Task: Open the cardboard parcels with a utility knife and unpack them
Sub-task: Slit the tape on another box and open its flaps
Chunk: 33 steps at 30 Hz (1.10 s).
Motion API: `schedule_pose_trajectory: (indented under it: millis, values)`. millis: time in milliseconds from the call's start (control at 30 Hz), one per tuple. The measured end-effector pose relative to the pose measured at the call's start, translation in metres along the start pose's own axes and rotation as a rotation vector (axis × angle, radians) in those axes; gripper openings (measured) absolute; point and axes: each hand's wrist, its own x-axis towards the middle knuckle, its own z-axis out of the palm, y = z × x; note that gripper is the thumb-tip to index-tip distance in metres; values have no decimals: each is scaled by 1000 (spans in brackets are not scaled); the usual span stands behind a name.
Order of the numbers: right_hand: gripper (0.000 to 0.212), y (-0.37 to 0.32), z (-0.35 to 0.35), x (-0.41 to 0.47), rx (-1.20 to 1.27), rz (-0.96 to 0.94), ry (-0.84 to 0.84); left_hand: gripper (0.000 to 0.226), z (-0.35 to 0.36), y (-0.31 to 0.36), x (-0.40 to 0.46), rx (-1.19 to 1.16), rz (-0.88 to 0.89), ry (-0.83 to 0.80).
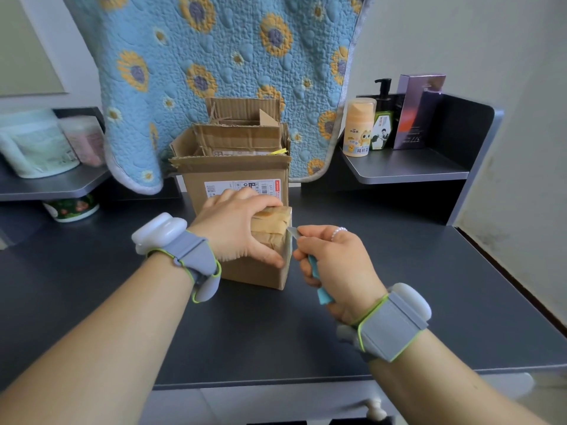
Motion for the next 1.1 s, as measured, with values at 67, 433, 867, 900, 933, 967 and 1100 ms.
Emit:
schedule_pose_trajectory:
  millis: [67, 433, 867, 900, 933, 967, 1100]
  values:
    - [20, 2, 2, -3, -18, -1, -37, 91, 0, 0, 1, 9, -10, 8]
    - [20, 1, -19, 25, -261, -92, 155, 89, -3, 1, -3, -22, 50, -55]
    - [24, -2, -17, 32, -889, -315, 191, 94, 5, 3, -7, -189, 168, 67]
    - [24, -8, -11, 33, -769, -308, 134, 98, 5, 3, -8, -188, 177, 96]
    - [23, -12, -5, 35, -688, -273, 41, 101, 5, 3, -8, -187, 193, 129]
    - [25, -15, 2, 37, -651, -217, -51, 103, 5, 2, -9, -189, 207, 161]
    - [34, -14, 18, 47, -613, -29, -178, 114, 4, -5, -13, -198, 126, 255]
